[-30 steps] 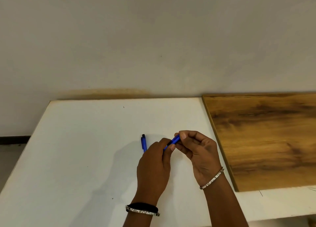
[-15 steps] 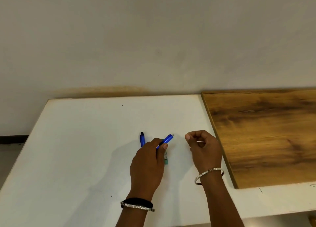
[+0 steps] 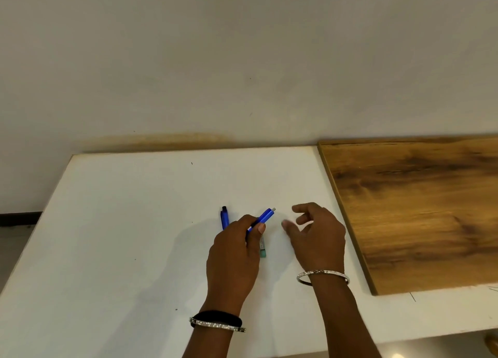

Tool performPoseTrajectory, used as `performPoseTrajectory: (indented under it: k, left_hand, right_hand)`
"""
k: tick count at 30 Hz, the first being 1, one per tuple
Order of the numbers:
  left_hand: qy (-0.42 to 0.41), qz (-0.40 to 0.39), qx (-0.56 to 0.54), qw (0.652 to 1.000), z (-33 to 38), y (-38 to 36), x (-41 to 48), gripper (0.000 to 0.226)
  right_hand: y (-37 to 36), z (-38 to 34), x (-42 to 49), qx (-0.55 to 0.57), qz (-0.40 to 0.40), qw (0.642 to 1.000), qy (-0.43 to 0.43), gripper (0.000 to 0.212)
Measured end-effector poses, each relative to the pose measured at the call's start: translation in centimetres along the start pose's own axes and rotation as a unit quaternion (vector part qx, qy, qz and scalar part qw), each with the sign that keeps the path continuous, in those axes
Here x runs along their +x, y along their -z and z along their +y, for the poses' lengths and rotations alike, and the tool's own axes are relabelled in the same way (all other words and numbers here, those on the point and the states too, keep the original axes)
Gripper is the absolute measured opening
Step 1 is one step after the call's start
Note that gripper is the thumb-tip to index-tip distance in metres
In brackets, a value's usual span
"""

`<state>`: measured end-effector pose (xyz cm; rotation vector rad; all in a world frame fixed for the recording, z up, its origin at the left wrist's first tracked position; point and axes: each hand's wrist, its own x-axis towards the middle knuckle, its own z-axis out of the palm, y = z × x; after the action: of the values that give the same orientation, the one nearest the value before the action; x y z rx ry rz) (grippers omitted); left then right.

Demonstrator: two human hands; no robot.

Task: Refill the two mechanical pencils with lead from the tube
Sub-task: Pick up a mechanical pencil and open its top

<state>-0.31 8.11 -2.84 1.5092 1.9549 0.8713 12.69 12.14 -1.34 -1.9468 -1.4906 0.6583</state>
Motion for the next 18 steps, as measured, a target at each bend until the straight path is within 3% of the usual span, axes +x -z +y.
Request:
performPoseTrajectory:
  k: [2,5,10,18]
  left_hand:
    - [0.003,0.008,-0.011,1.0,-0.3,0.4,0.3,0.03]
    - [0.002,0.009,-0.036,0.999,-0.8,0.6,0.6,0.035]
    - [-0.009,0.005,-0.052,0.999,-1.1,0.7,0.6,0.05]
    - [-0.006,-0.002,-0.03,1.0,-1.5,1.2,0.5,0.035]
  right_hand:
    - [0.1,-0.9,-0.1,0.137,-0.002,0.99,-0.015,0.008]
    - [-0.3,-1.8,-0.4,0.247,-0.065,0.966,-0.043,0.007]
    - [-0.7,-1.8,-0.2,0.304,-0.102,0.945,-0.07,0.007]
    - [-1.3,-1.5,0.0,0.294,-0.046,0.953,-0.063,0.006]
